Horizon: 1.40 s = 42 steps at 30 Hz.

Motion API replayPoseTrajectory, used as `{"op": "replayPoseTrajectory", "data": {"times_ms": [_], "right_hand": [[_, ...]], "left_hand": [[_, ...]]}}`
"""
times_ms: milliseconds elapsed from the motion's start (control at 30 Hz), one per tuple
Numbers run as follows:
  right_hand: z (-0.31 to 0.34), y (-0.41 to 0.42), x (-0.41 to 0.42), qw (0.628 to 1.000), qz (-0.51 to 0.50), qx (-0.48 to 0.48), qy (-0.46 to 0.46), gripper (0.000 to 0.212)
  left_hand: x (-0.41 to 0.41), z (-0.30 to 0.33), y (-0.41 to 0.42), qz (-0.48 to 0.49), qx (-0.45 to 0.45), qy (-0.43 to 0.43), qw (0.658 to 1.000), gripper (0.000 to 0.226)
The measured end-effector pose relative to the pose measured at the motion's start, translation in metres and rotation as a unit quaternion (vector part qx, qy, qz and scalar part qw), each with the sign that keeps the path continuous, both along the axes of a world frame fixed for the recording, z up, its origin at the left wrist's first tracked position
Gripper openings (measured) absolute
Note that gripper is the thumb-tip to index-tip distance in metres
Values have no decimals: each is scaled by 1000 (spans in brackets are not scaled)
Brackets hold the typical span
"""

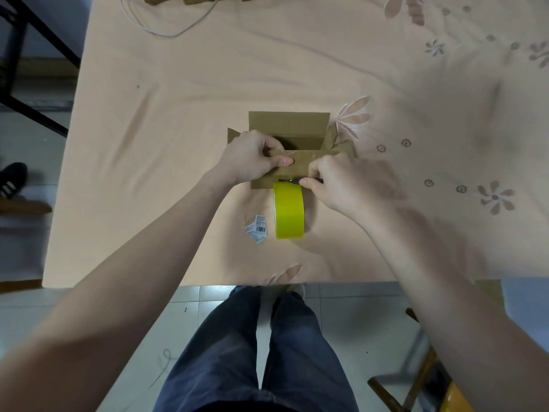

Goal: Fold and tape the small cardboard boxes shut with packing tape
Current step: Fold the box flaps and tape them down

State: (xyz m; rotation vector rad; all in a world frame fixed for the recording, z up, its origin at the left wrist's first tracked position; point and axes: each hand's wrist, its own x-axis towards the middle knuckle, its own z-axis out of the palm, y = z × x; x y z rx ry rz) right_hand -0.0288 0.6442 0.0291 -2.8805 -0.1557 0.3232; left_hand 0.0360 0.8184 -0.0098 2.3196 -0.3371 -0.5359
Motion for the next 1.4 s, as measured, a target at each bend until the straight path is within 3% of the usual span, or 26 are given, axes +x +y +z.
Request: {"op": "replayPoseTrajectory", "data": {"times_ms": [167,367,500,633,767,1033,1267,1400], "right_hand": [[-1,-23,3,999,-15,-22,48,26],[-16,-43,-13,989,-85,114,34,36],[-28,-22,-37,944,-202,255,49,39],[-43,18,-47,915,-219,329,81,44],[-51,35,-42,843,-311,426,108,42],[-56,31,-38,850,-321,409,81,41],[-59,30,-40,849,-319,414,72,45],[-61,29,-43,843,-308,433,79,42]], "left_hand": [[6,0,9,24,-25,8,999,19],[6,0,11,37,-37,12,999,17],[6,-3,10,35,-37,26,998,18],[4,-5,11,25,-26,25,999,17],[-2,-8,8,5,14,-7,1000,22],[-10,-16,10,-36,71,-36,996,29],[-9,-22,8,-48,143,-132,980,43],[-9,-21,11,-42,126,-164,978,57]]}}
